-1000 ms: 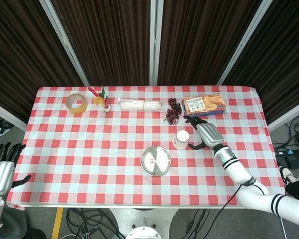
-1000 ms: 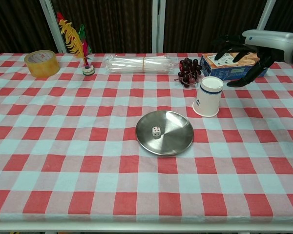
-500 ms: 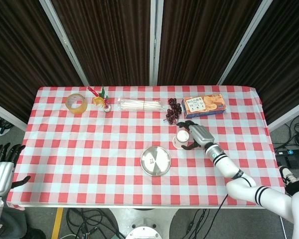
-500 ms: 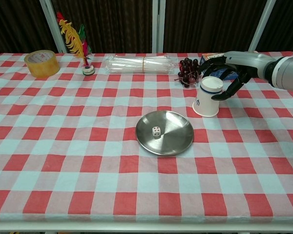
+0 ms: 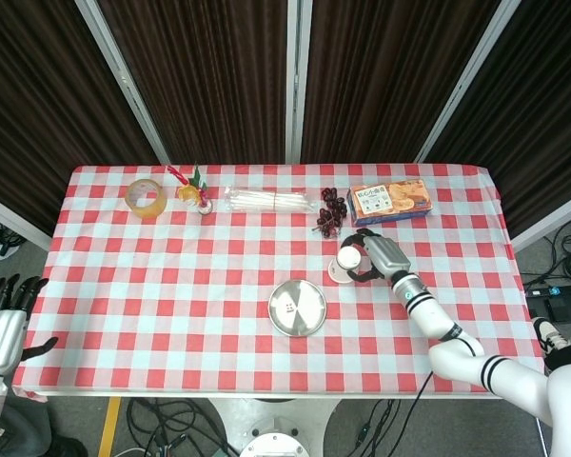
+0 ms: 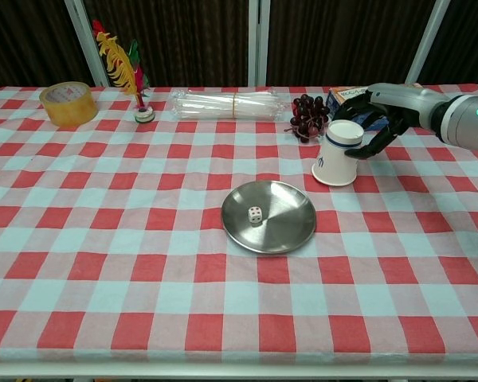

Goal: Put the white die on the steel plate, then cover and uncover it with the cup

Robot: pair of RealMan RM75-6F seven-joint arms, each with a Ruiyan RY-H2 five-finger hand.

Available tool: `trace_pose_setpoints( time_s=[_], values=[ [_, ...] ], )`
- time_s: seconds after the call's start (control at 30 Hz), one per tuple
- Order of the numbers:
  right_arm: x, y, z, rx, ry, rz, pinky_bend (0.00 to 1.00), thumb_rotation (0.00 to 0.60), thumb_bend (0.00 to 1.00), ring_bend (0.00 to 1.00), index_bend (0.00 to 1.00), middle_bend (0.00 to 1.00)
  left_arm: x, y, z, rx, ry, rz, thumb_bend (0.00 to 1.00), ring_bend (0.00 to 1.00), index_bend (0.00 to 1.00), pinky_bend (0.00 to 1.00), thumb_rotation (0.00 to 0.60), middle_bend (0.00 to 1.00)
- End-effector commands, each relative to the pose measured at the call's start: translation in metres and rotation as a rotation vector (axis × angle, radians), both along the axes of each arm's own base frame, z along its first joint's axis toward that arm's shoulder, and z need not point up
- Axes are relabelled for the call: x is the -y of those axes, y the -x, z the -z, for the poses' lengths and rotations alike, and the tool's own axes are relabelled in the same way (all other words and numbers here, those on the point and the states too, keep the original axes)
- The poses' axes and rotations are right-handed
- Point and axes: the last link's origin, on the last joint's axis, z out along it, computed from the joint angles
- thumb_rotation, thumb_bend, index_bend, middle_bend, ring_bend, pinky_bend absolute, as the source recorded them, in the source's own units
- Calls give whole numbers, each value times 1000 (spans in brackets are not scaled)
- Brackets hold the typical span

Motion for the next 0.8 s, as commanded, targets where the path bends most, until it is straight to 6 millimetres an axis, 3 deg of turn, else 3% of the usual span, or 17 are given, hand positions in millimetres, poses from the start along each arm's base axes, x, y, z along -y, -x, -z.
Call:
trace_pose_setpoints(
  time_s=[0.03, 0.17, 0.3, 0.57, 0.8],
  values=[
    [-5, -7, -7, 57, 5, -15, 168, 600, 327, 133, 596, 335, 0, 0, 0, -1, -1, -1, 0, 22, 142, 40, 600, 129],
    [-21, -25, -19, 129, -5, -96, 168, 600, 327, 142, 600, 350, 0, -1, 0, -3, 2, -1, 0, 21, 142, 41, 600, 129],
    [-40, -44, -17, 159, -53, -199, 168, 600, 327, 148, 607, 358, -1, -2, -1, -6, 1, 3, 0, 21, 142, 41, 600, 129],
    [-60, -61, 21, 59, -154, -339, 168, 600, 327, 148, 607, 349, 1, -2, -1, -3, -4, 2, 0, 21, 143, 41, 600, 129],
    [-63, -69, 44, -5, -120, -424, 169, 600, 327, 148, 607, 344, -1, -3, -1, -5, -7, 16, 0, 22, 142, 40, 600, 129]
  ],
)
